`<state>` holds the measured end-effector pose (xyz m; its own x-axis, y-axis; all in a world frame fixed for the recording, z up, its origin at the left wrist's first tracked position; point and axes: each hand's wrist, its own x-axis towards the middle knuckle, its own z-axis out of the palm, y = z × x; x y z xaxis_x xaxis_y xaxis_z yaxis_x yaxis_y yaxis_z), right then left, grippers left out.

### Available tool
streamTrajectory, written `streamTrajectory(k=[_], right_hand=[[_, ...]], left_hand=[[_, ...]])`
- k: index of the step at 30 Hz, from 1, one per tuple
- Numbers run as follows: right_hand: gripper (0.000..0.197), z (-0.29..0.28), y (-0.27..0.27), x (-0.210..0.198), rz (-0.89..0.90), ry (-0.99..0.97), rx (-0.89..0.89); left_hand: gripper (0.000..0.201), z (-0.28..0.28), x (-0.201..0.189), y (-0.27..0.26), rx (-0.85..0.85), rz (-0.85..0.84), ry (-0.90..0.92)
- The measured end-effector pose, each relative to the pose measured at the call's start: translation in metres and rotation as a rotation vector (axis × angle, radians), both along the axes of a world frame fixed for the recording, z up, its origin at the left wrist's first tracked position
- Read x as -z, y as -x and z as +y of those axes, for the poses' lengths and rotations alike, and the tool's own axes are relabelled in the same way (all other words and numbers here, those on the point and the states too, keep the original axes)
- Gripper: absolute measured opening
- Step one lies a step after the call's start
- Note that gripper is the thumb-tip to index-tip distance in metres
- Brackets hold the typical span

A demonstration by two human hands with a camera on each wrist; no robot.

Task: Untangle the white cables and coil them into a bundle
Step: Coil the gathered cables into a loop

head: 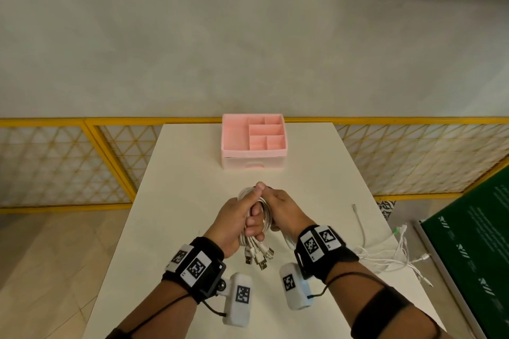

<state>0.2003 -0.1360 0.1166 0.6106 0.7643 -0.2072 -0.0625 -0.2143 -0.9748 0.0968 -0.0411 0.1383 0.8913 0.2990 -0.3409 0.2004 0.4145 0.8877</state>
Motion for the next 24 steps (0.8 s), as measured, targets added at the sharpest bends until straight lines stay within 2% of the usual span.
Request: streamTrajectory(k=[3,5,7,10,12,14,16,20,22,24], right_hand=[[0.051,0.001,-0.003,0.01,-0.053,-0.018,-0.007],[0.048,0.0,-0.007,0.015,-0.14,-0.03,-0.027],[0.049,-0.005,-0.012,0.019,-0.222,-0.023,-0.047],[0.034,-0.018,-0.026,0.03,-0.371,0.112,-0.094],[0.029,-0.029,-0.038,0.041,-0.515,0.276,-0.149],[0.013,-0.043,-0.047,0.046,-0.613,0.383,-0.164],[0.016,-0.058,-0.057,0.051,-0.65,0.443,-0.128],[0.025,-0.079,-0.068,0.054,-0.443,0.38,-0.085],[0.04,-0.08,-0.068,0.05,-0.203,0.2,-0.019],[0.042,-0.082,-0.067,0.047,0.028,0.039,0.064]], left_hand=[[0.048,0.004,-0.003,-0.001,-0.056,0.047,-0.062],[0.048,0.011,-0.002,-0.001,-0.079,0.016,0.103],[0.049,0.021,-0.002,-0.001,-0.073,-0.056,0.358],[0.051,0.035,-0.004,-0.002,-0.073,-0.161,0.595],[0.051,0.039,-0.007,-0.004,-0.107,-0.19,0.633],[0.05,0.041,-0.009,-0.004,-0.149,-0.216,0.624],[0.051,0.045,-0.012,-0.005,-0.183,-0.253,0.627],[0.051,0.059,-0.021,-0.006,-0.166,-0.268,0.527],[0.05,0.064,-0.025,-0.006,-0.131,-0.256,0.474],[0.05,0.067,-0.027,-0.006,-0.107,-0.251,0.463]])
